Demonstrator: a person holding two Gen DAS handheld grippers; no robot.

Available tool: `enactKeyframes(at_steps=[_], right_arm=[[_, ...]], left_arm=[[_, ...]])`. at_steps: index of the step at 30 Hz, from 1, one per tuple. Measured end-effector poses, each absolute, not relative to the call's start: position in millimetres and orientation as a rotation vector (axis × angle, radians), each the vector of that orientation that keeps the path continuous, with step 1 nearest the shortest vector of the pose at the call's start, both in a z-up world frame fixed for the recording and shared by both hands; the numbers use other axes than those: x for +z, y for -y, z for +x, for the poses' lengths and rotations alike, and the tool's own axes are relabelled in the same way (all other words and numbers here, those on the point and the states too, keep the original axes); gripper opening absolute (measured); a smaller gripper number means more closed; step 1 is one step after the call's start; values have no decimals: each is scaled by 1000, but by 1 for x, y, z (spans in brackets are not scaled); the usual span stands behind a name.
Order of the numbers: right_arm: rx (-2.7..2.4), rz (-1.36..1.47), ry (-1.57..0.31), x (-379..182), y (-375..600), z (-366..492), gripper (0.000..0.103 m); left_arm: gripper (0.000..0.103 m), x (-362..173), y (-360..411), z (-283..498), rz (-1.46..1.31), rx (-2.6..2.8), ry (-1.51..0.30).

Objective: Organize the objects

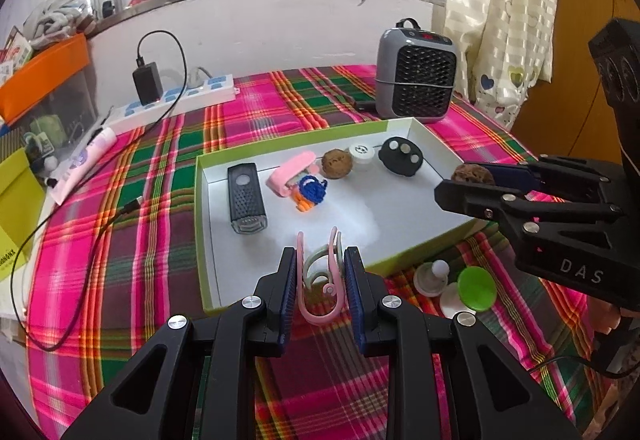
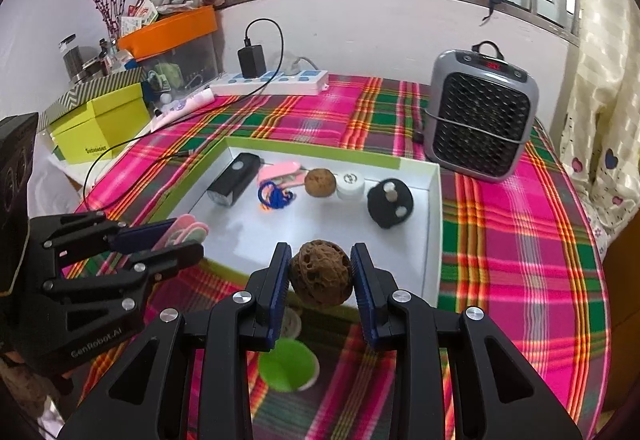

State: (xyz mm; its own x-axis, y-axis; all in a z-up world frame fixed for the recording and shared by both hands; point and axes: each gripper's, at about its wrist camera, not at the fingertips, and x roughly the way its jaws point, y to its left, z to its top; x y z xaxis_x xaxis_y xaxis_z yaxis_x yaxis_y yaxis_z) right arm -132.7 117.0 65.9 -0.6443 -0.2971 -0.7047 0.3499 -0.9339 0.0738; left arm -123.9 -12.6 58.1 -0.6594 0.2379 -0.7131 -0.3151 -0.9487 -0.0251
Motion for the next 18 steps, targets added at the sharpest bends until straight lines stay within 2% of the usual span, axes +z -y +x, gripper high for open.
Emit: enactKeyframes(at_steps=[18], right_arm=[[-2486,1170,-188,52,-86,-189,32]], left_arm=[[21,46,24,-148,-1146,2613,-115]])
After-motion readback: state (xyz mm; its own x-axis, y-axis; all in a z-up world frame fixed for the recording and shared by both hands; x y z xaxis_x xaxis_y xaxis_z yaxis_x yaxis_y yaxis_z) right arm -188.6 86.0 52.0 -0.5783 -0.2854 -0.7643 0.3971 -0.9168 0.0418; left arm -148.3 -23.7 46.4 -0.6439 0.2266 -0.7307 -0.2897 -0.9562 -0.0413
